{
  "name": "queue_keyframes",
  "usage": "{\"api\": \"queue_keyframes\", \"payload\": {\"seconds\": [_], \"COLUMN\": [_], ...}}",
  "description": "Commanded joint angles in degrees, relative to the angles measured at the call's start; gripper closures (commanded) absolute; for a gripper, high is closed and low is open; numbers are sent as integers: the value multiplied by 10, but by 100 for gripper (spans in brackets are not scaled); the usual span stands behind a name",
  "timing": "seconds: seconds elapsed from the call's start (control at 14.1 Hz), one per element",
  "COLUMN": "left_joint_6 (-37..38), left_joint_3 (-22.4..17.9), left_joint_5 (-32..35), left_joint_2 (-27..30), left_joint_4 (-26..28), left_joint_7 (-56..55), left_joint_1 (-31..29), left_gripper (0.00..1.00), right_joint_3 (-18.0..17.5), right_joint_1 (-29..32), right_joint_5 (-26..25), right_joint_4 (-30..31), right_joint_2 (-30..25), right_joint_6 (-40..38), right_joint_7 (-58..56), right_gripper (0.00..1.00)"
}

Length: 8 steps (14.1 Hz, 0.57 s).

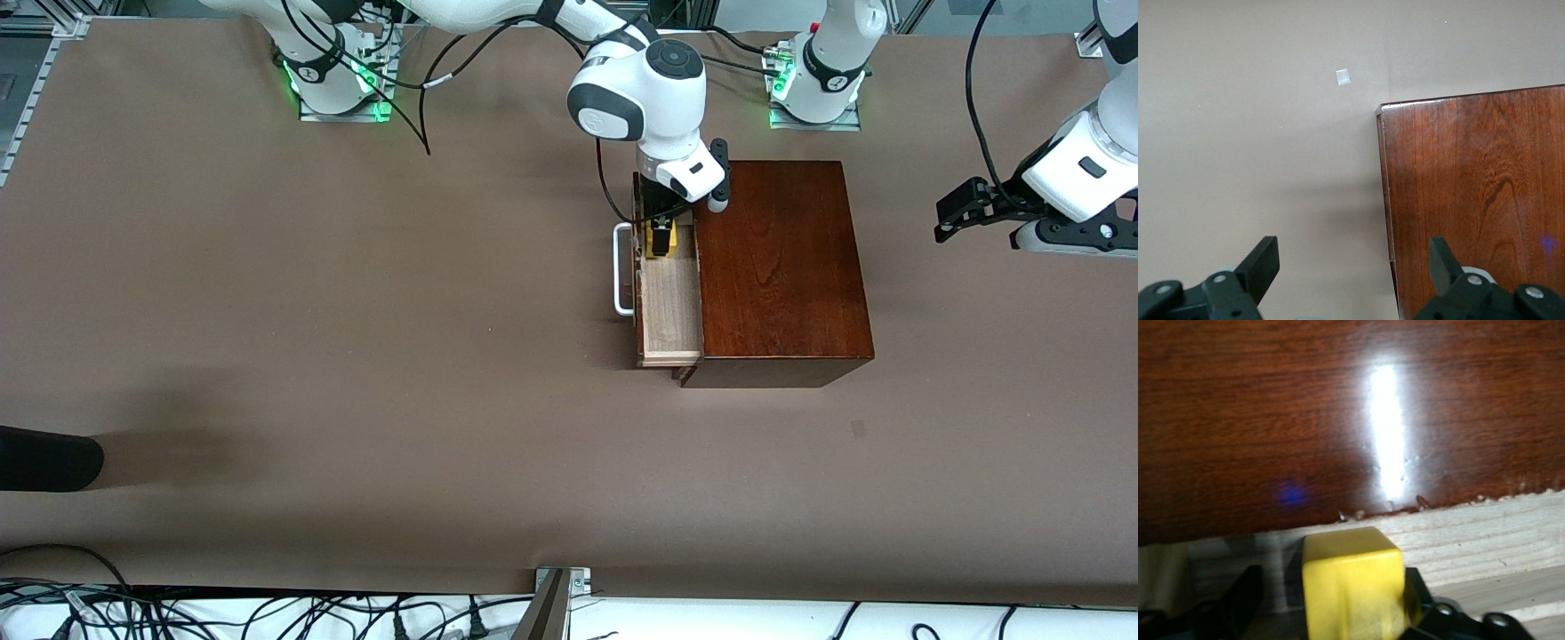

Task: Open drawer, take yellow block, close drawer
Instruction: 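Lower the right gripper into the drawer and grasp the yellow cube, then lift the yellow cube out of the drawer with the right gripper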

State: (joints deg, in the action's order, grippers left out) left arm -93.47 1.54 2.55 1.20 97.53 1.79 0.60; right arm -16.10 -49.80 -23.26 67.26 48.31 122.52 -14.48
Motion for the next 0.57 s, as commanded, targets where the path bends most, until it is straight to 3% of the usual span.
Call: {"api": "queue_keyframes", "payload": {"seconds": [0.0,0.35,0.5], "left_joint_6": [14,14,14], "left_joint_3": [0,0,0], "left_joint_5": [-12,-11,-11], "left_joint_2": [-6,-6,-6], "left_joint_4": [-17,-18,-18], "left_joint_7": [12,13,14], "left_joint_1": [1,2,2], "left_gripper": [0,0,0], "right_joint_3": [6,2,2], "right_joint_1": [-4,-1,-1], "right_joint_5": [-9,-6,21], "right_joint_4": [-20,-55,-87], "right_joint_2": [6,1,-9], "right_joint_6": [-1,-39,-81], "right_joint_7": [-1,2,2], "right_gripper": [98,100,100]}}
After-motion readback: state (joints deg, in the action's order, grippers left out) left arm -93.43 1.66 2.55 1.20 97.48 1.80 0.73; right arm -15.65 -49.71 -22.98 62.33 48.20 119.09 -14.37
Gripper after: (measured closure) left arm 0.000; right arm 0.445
